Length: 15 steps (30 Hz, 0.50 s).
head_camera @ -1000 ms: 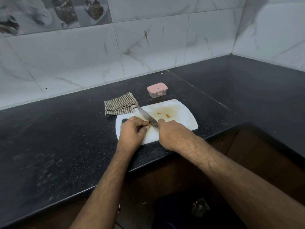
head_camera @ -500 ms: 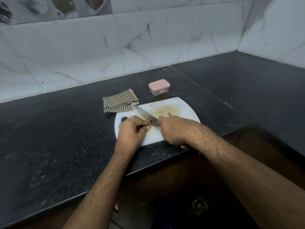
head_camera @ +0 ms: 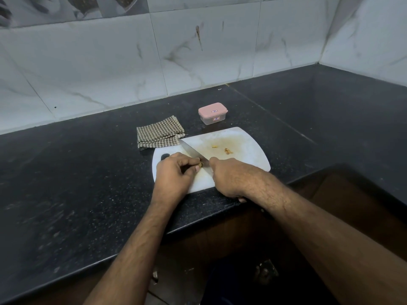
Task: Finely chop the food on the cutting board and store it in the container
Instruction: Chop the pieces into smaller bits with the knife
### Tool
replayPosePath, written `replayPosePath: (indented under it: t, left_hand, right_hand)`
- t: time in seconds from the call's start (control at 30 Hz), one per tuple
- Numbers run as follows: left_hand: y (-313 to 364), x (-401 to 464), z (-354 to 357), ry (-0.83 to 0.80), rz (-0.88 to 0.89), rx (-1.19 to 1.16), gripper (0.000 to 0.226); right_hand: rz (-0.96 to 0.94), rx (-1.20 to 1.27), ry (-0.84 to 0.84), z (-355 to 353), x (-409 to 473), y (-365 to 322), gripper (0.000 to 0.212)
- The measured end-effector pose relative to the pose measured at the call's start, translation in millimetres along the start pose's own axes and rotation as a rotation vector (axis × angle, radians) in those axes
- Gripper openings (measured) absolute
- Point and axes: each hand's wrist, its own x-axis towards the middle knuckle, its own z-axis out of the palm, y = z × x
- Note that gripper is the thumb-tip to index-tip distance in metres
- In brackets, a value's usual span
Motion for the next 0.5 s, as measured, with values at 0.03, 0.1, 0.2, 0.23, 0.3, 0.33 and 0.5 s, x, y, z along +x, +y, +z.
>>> replayPosePath:
  t: [0.03,0.1,0.2,0.23,0.3,0.33,0.5]
  left_hand:
    - [-0.1,-0.1,-0.3,0.001,-0.013,-0.014,0.015]
    - [-0.1,-0.7,-1.8,0.006,-0.040,-0.052,0.015]
    - [-1.4,-3.4,-4.7,0.024,-0.071,-0.132,0.016]
    - [-2.0,-3.6,-5.2,0.030,-0.083,-0.160,0.017]
    - [-2.5,-4.0,-5.6,0.033,-0.098,-0.180,0.017]
    - [-1.1,-4.2,-6.1,0.030,-0.103,-0.173,0.017]
    - [1.5,-3.6,-4.9,0.014,-0.086,-0.133,0.020]
  right_hand:
    - [-0.003,-0.008,0.023,1.8,-0.5,-1.0,0.041]
    - [0.000,-0.016,0.067,6.5,-1.2,-3.0,0.039]
    - [0.001,0.028,0.111,11.3,-2.1,-2.1,0.034]
    - [0.000,0.057,0.122,10.8,-3.0,-0.2,0.032]
    - [0.010,0.102,0.153,7.9,-5.1,5.5,0.030]
    - [0.018,0.116,0.177,6.2,-6.1,8.1,0.031]
    - [0.051,0.136,0.238,3.5,-13.4,16.6,0.031]
